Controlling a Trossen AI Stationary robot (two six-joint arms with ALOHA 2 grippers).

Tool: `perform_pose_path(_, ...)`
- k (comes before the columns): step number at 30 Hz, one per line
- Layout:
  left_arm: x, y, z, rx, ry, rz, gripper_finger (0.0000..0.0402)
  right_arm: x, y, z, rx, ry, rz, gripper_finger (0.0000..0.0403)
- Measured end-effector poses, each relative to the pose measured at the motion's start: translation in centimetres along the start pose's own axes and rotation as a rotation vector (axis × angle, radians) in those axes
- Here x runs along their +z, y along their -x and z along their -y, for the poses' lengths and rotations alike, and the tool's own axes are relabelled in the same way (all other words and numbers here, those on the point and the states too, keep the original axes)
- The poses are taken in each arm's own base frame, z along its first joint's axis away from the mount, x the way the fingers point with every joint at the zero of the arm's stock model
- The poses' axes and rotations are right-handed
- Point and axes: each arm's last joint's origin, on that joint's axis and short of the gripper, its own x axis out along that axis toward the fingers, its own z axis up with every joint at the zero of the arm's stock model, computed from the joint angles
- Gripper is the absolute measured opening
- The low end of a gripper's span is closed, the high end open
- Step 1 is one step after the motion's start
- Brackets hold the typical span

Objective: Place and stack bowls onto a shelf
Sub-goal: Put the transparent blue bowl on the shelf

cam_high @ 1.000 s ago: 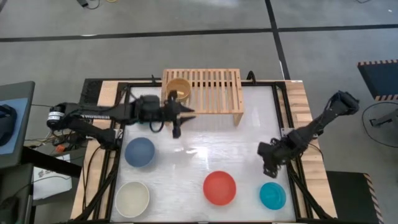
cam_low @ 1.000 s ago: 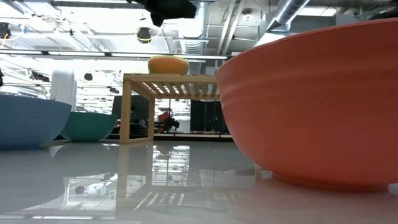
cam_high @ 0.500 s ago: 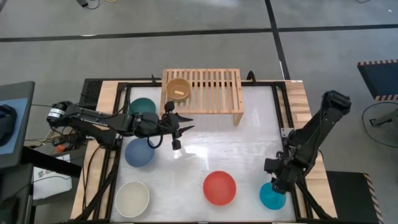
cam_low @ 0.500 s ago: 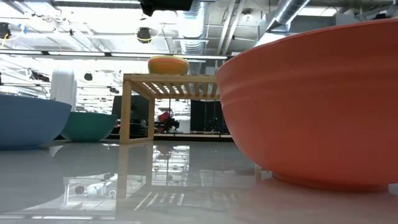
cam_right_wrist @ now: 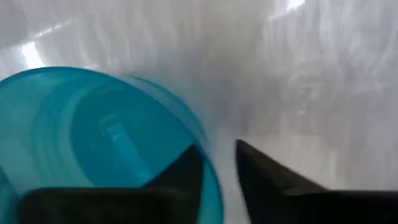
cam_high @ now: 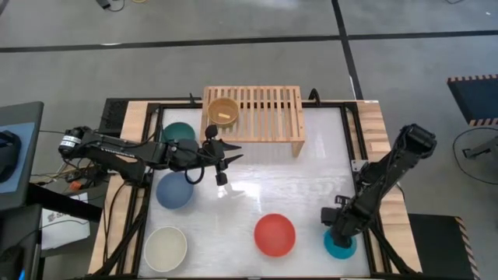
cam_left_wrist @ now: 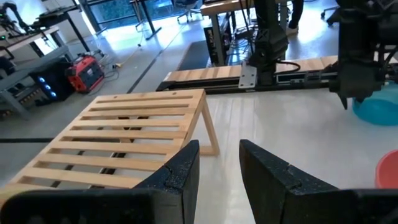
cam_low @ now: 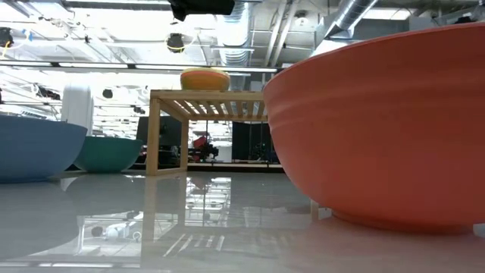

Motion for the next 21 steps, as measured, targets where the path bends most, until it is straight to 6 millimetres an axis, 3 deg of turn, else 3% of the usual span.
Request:
perform_pose_path(3, 0.0, 0.0, 0.0, 0.003, -0.007, 0.001, 0.01, 0.9, 0.6, 0.6, 0.035, -0.021, -0.012, 0.0025)
perform_pose_path(8, 0.0, 0.0, -0.1, 0.03, -0.011, -0.001, 0.01, 2.0, 2.7, 1.9, 0.092, -0.01, 0.062, 0.0037)
perform_pose_path(21, -0.4, 0.0, -0.1, 0.028, 0.025, -0.044, 0.01, 4.2, 7.5, 6.2, 0.0, -0.007, 0.457, 0.0028)
